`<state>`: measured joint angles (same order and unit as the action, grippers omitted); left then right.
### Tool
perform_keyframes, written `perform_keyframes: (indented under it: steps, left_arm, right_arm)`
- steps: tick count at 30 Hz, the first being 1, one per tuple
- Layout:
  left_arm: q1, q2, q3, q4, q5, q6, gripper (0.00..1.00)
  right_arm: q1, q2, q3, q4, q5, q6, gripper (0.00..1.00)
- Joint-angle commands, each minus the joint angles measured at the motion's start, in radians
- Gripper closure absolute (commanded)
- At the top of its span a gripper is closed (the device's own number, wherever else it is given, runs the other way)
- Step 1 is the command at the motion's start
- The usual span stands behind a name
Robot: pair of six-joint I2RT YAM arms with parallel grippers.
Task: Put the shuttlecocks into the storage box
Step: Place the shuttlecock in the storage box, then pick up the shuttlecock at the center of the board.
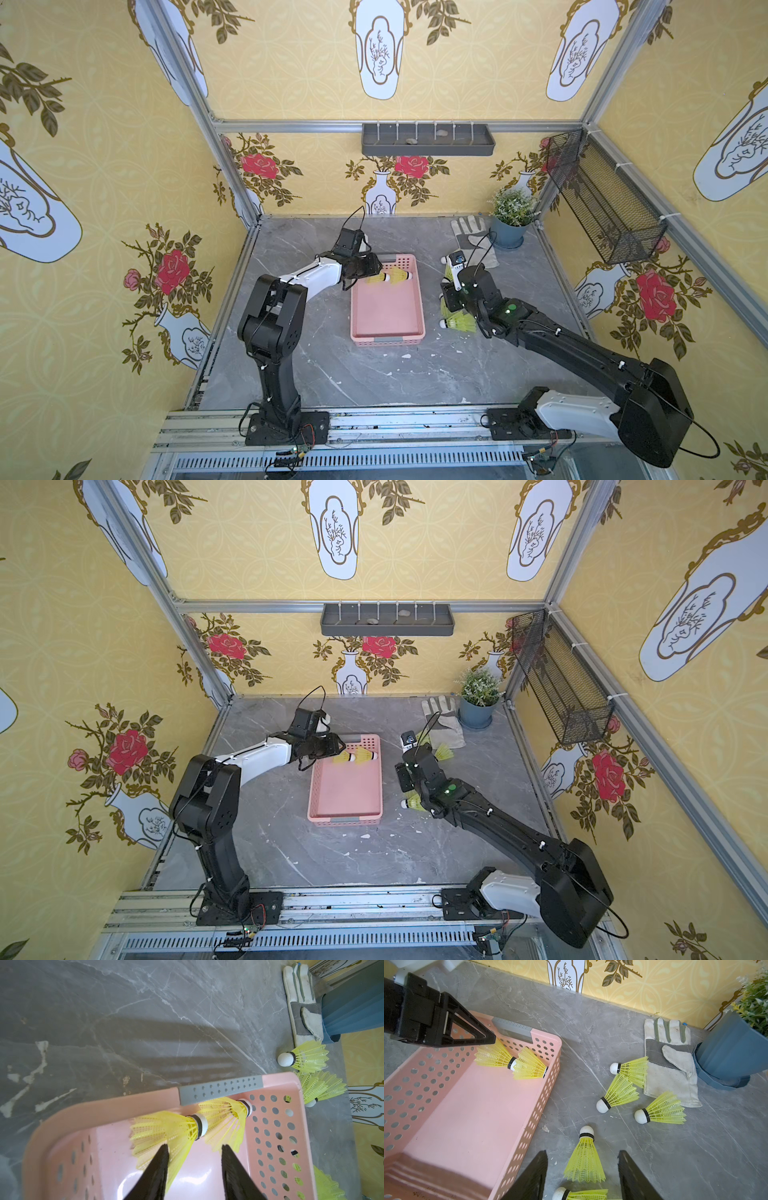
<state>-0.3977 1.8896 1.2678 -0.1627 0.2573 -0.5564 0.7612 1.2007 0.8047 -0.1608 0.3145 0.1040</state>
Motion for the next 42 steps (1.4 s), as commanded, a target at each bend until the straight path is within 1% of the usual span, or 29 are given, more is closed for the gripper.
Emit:
perform_keyframes:
  steps: [1,7,11,15,19,22,27,31,37,42]
  left_arm:
    - [0.002,-0.013,0.011,-0.030,-0.036,0.021,0.52]
    - [-0.001,-0.061,0.006,-0.055,-0.051,0.031,0.45]
    - [-0.001,-0.118,0.004,-0.088,-0.065,0.045,0.42]
    - [0.000,-0.216,-0.004,-0.140,-0.094,0.076,0.40]
    - [0.001,-0.336,-0.021,-0.216,-0.138,0.129,0.37]
    - [0.003,-0.425,-0.034,-0.278,-0.150,0.167,0.35]
    - [0.013,-0.569,-0.056,-0.385,-0.140,0.235,0.31]
    - [0.032,-0.667,-0.099,-0.429,-0.134,0.272,0.29]
    - [0.036,-0.786,-0.169,-0.479,-0.110,0.297,0.27]
    - [0.036,-0.877,-0.237,-0.495,-0.142,0.341,0.27]
  right_arm:
    - [0.000,0.000,0.002,0.007,0.016,0.011,0.43]
    - [0.000,-0.007,-0.003,0.006,0.036,0.030,0.42]
    - [0.000,-0.015,-0.008,0.001,0.052,0.057,0.42]
    - [-0.005,-0.026,-0.014,-0.016,0.073,0.108,0.41]
    - [-0.033,-0.033,-0.015,-0.049,0.067,0.172,0.41]
    - [-0.073,-0.039,-0.020,-0.072,0.024,0.214,0.41]
    - [-0.168,-0.047,-0.038,-0.082,-0.126,0.256,0.40]
    - [-0.209,-0.029,-0.049,-0.057,-0.173,0.277,0.39]
    - [-0.262,0.079,-0.016,-0.036,-0.255,0.323,0.38]
    - [-0.293,0.201,0.041,-0.019,-0.291,0.349,0.38]
